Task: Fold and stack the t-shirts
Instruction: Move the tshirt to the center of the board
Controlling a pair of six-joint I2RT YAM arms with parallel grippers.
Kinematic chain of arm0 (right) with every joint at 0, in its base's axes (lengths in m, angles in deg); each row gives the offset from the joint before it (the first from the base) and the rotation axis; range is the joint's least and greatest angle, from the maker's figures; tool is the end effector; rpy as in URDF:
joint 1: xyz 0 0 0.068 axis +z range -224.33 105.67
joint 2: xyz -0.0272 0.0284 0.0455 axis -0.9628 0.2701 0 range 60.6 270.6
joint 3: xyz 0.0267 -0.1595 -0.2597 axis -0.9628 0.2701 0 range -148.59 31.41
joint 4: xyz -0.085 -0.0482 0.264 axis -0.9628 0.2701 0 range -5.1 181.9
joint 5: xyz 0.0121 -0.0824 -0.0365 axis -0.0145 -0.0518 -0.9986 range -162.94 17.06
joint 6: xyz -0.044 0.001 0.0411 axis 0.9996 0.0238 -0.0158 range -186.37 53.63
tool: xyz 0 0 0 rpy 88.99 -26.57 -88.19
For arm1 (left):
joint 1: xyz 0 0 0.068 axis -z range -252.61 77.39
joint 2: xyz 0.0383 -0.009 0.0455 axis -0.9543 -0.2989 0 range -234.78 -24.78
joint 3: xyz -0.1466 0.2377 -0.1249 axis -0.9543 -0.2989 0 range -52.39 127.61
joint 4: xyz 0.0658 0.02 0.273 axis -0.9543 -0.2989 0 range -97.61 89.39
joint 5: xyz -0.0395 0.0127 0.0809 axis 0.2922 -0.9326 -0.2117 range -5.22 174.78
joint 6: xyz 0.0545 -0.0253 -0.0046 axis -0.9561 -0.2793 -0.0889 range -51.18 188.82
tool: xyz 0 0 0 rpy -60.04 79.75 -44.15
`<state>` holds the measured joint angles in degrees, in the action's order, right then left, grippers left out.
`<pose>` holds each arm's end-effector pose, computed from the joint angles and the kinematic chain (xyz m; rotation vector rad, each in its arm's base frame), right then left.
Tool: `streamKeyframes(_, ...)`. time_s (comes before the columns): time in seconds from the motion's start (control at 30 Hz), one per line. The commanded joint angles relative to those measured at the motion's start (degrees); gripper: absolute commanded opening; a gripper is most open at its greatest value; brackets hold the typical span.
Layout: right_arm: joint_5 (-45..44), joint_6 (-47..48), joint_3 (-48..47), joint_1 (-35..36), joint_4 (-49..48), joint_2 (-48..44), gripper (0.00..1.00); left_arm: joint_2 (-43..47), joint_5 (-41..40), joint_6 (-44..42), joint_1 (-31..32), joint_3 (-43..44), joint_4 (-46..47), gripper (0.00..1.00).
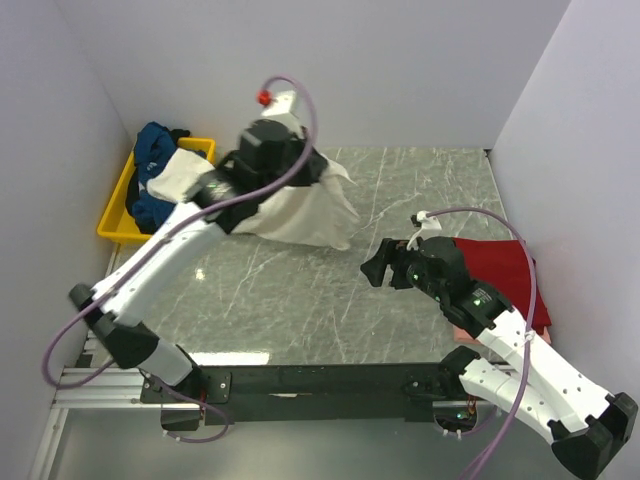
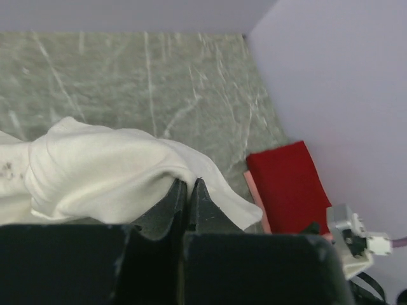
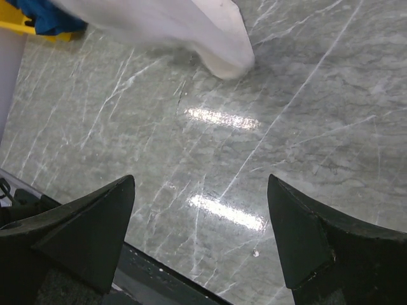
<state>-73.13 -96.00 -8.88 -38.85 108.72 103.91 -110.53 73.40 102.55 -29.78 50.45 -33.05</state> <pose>0.1451 0.1032 0.3105 -0.1058 2.1110 0.6963 0.2615 -0.2305 0.5153 0.0069 1.9007 -0.7467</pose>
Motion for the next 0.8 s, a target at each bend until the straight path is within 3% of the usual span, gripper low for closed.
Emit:
streamKeyframes(0.0,-3.68,-1.83,-1.54,0.11,0.70,-1.30,0.90,-6.16,4.85,3.17,2.52,-2.73,8.35,0.00)
streamKeyframes(0.3,-8.08,-5.17,1.00,0.02,3.17,-2.09,0.90,-30.24,14.53,5.37,7.36,13.40,8.28,0.01)
streamKeyframes(0.4,-7.99,-6.14,2.06,0.02,2.73,-1.56,0.90,-38.58,18.14,5.73,8.23,20.53,6.96,0.05)
streamKeyframes(0.5,-7.46,-6.67,2.68,0.02,1.94,-0.60,0.90,-42.81,20.25,5.38,8.50,25.02,6.17,0.13)
streamKeyframes(0.57,-7.46,-6.67,2.76,-0.06,1.33,0.45,0.90,-43.62,21.04,5.11,8.41,25.65,6.17,0.24)
streamKeyframes(0.63,-8.16,-6.67,2.50,-0.06,1.15,1.77,0.90,-43.10,20.17,4.15,8.24,24.42,5.99,0.38)
streamKeyframes(0.77,-8.69,-6.32,1.89,-0.24,0.54,3.35,0.90,-36.69,16.83,3.70,5.88,15.13,8.62,0.55)
